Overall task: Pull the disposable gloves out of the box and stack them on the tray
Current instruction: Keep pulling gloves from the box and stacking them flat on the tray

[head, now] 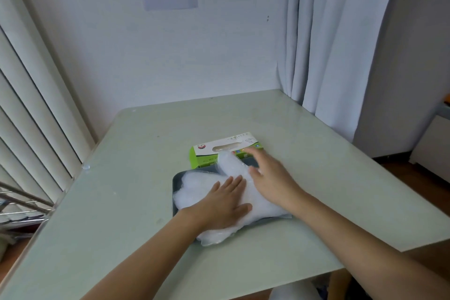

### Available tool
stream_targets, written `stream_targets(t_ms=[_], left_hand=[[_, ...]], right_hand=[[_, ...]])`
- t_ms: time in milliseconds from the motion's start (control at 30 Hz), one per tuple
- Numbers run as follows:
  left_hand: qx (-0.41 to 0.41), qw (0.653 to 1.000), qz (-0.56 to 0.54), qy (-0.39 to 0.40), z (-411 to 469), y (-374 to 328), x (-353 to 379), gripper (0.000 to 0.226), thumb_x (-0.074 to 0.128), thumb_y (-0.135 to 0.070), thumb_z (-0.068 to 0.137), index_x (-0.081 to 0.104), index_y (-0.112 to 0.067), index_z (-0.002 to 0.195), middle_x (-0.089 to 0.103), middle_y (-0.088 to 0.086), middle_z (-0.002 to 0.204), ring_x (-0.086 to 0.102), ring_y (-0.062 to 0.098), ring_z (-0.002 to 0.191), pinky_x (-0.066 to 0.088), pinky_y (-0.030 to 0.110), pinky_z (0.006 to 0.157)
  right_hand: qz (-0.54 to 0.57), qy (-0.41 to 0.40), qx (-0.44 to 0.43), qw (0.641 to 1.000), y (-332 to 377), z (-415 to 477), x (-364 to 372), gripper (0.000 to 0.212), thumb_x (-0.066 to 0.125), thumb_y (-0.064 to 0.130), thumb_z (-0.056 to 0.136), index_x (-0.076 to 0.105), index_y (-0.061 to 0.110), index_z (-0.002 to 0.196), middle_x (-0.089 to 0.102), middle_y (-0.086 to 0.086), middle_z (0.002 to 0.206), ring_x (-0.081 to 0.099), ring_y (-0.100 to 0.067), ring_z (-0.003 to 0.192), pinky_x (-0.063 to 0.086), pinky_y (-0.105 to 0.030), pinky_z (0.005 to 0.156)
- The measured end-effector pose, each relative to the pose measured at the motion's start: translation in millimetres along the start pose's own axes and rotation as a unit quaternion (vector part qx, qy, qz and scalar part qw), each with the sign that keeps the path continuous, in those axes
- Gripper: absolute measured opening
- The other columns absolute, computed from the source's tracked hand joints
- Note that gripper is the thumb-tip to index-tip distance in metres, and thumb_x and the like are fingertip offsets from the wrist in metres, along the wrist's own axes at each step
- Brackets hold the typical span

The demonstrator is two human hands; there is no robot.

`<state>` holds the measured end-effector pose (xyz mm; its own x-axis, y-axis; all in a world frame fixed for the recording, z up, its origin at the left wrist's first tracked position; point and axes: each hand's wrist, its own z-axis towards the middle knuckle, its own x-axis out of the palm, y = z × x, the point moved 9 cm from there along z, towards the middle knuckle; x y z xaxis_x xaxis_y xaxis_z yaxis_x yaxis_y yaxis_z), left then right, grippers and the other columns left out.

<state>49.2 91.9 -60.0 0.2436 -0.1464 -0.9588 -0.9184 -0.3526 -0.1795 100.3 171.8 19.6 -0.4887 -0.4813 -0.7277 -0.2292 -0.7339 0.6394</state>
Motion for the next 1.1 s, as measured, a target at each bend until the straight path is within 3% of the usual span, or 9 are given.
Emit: stream_targets(t_ms=[133,233,333,433,500,600,800,967,1100], left_hand=[[-0.002,1.000,-0.009,-0.019,-3.6,5.5,4.0,0.071,0.027,-0.049,0.101,-0.006,-0.016,0.154,-0.011,0.000,0.162,-0.009,0.014,0.148,-0.004,0.037,0.118],[-0.060,0.998,-0.010,-0.012,-14.2,27.7,8.7,0.085,0.027,-0.063,0.095,-0.012,-0.014,0.153,-0.015,0.001,0.161,-0.013,0.014,0.148,-0.007,0.037,0.119],[-0.112,0.994,0.010,0.006,-27.1,51.0,9.1,0.114,0.010,-0.088,0.071,-0.015,-0.011,0.151,-0.019,0.006,0.160,-0.018,0.018,0.147,-0.005,0.041,0.120],[-0.146,0.988,0.029,0.034,-42.0,63.3,3.9,0.126,0.006,-0.089,0.055,-0.014,-0.011,0.152,-0.017,0.009,0.160,-0.014,0.024,0.148,0.001,0.043,0.121],[-0.150,0.986,0.043,0.063,-48.4,63.9,-5.4,0.115,0.017,-0.085,0.069,-0.006,-0.011,0.153,-0.007,0.011,0.161,0.002,0.028,0.149,0.013,0.039,0.119],[-0.156,0.987,0.000,0.049,-47.5,64.1,-36.4,0.073,0.044,-0.066,0.088,0.038,-0.017,0.142,0.045,0.007,0.144,0.048,0.024,0.125,0.037,0.028,0.094],[-0.195,0.952,-0.150,-0.180,-24.7,107.7,-104.1,0.049,0.058,-0.049,0.090,0.057,-0.020,0.128,0.061,-0.002,0.127,0.058,0.017,0.112,0.044,0.027,0.092],[-0.179,0.940,-0.208,-0.204,8.0,133.0,-102.4,0.053,0.063,-0.042,0.089,0.049,-0.023,0.137,0.052,-0.003,0.140,0.048,0.017,0.125,0.033,0.020,0.090],[-0.157,0.941,-0.240,-0.180,27.8,137.7,-83.5,0.069,0.070,-0.041,0.084,0.040,-0.023,0.144,0.041,-0.005,0.147,0.037,0.014,0.136,0.026,0.017,0.097]], right_hand=[[-0.045,0.203,0.038,0.977,-22.9,-10.9,64.9,0.036,0.034,0.018,0.102,0.036,0.012,0.137,0.043,-0.004,0.142,0.037,-0.019,0.131,0.024,-0.031,0.114],[-0.184,0.243,0.040,0.951,-46.0,-15.5,72.6,0.058,0.026,0.036,0.104,0.002,0.017,0.153,-0.006,-0.003,0.161,-0.006,-0.021,0.148,-0.002,-0.037,0.118],[-0.220,0.248,0.050,0.942,-56.8,-14.4,65.8,0.066,0.025,0.050,0.101,-0.003,0.022,0.153,-0.013,-0.001,0.160,-0.011,-0.023,0.147,-0.003,-0.043,0.119],[-0.230,0.257,0.045,0.938,-57.6,-8.8,58.2,0.069,0.034,0.053,0.097,0.010,0.020,0.153,-0.001,-0.003,0.161,0.000,-0.023,0.148,0.009,-0.039,0.118],[-0.219,0.239,0.036,0.945,-50.4,2.1,47.9,0.059,0.045,0.049,0.094,0.037,0.015,0.142,0.035,-0.005,0.148,0.027,-0.022,0.141,0.030,-0.031,0.106],[-0.176,0.144,0.008,0.974,-31.0,34.2,22.6,0.033,0.056,0.034,0.089,0.063,0.006,0.106,0.067,-0.005,0.107,0.060,-0.022,0.101,0.046,-0.033,0.082],[-0.103,0.063,-0.042,0.992,-12.8,102.1,8.6,0.025,0.062,0.023,0.091,0.065,0.017,0.115,0.059,0.000,0.120,0.053,-0.017,0.110,0.034,-0.020,0.083],[-0.093,0.085,-0.019,0.992,-21.6,137.8,28.1,0.014,0.068,0.026,0.087,0.072,0.018,0.098,0.058,-0.001,0.113,0.054,-0.017,0.105,0.036,-0.022,0.082],[-0.061,0.121,0.005,0.991,-30.9,145.4,47.5,0.026,0.074,0.039,0.079,0.078,0.014,0.087,0.060,0.008,0.084,0.056,-0.013,0.091,0.038,-0.019,0.068]])
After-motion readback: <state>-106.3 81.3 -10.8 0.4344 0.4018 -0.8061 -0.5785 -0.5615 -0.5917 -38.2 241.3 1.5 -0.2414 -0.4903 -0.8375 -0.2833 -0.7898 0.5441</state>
